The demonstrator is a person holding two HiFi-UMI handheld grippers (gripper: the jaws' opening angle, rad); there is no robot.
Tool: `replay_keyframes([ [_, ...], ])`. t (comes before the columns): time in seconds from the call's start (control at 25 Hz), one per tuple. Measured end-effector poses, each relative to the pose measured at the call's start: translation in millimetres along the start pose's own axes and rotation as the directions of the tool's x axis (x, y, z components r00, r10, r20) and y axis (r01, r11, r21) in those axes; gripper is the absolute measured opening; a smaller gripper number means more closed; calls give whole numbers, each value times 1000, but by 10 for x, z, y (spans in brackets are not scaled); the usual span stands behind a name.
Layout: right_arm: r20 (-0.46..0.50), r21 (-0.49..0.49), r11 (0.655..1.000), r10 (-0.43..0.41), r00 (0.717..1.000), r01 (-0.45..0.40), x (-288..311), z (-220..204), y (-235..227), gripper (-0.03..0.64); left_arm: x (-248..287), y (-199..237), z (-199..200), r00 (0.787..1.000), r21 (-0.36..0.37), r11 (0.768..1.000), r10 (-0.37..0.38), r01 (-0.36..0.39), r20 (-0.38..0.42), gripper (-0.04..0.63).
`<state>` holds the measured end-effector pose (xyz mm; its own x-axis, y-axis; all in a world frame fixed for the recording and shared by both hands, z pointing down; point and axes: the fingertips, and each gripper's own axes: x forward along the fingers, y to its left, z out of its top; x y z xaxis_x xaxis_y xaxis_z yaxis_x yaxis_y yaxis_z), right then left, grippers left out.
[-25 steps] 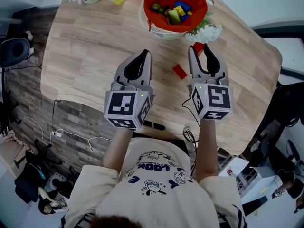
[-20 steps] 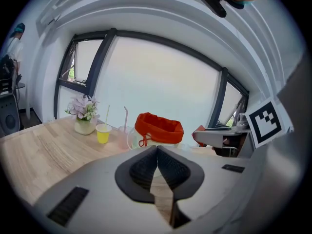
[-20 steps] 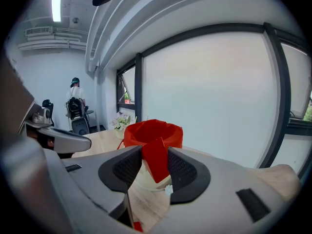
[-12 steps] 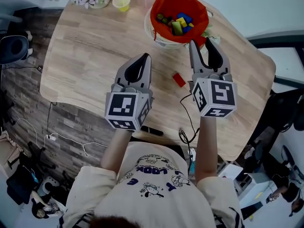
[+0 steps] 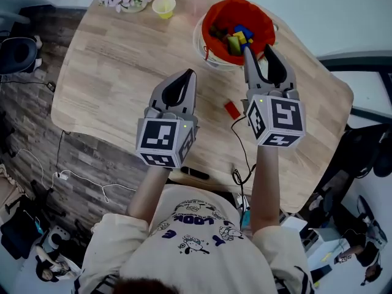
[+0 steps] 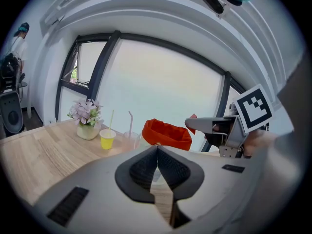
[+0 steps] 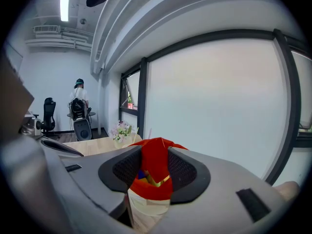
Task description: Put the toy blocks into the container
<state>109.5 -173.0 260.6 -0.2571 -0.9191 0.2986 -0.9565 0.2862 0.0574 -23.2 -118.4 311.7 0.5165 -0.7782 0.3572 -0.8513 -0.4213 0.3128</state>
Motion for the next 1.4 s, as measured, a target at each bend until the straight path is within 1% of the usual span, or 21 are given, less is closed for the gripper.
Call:
replay_keyframes([
  [0.56, -53, -28, 999, 21, 998, -22, 272, -132, 2, 162, 128, 91, 6, 1000, -13, 1000, 11, -11, -13, 32],
  [0.72, -68, -62, 998, 8, 998, -12, 325, -169, 1, 164, 154, 119, -1, 1000, -17, 1000, 15, -16, -16, 32],
  [0.76, -68, -70, 998, 2, 998, -7, 335, -169, -1, 168, 161, 123, -3, 1000, -18, 1000, 16, -16, -17, 32],
  [0.8, -65, -74, 997, -1, 998, -4, 342, -165, -3, 188, 168, 126, -6, 1000, -19, 1000, 17, -17, -18, 32],
  [0.84, -62, -74, 997, -2, 998, -3, 347, -159, -5, 214, 174, 128, -9, 1000, -19, 1000, 17, -18, -18, 32],
  [0.88, -58, -70, 998, -2, 998, -2, 348, -153, -8, 225, 179, 130, -11, 1000, -21, 1000, 18, -19, -18, 32],
  [1.08, -32, -41, 999, -16, 999, 15, 279, -112, -53, 227, 183, 130, 9, 1000, -32, 999, 19, -19, -7, 31],
  [1.4, -8, -4, 999, -50, 999, 50, 36, -94, -129, 227, 164, 7, 109, 1000, -20, 1000, -8, 8, 21, 31],
])
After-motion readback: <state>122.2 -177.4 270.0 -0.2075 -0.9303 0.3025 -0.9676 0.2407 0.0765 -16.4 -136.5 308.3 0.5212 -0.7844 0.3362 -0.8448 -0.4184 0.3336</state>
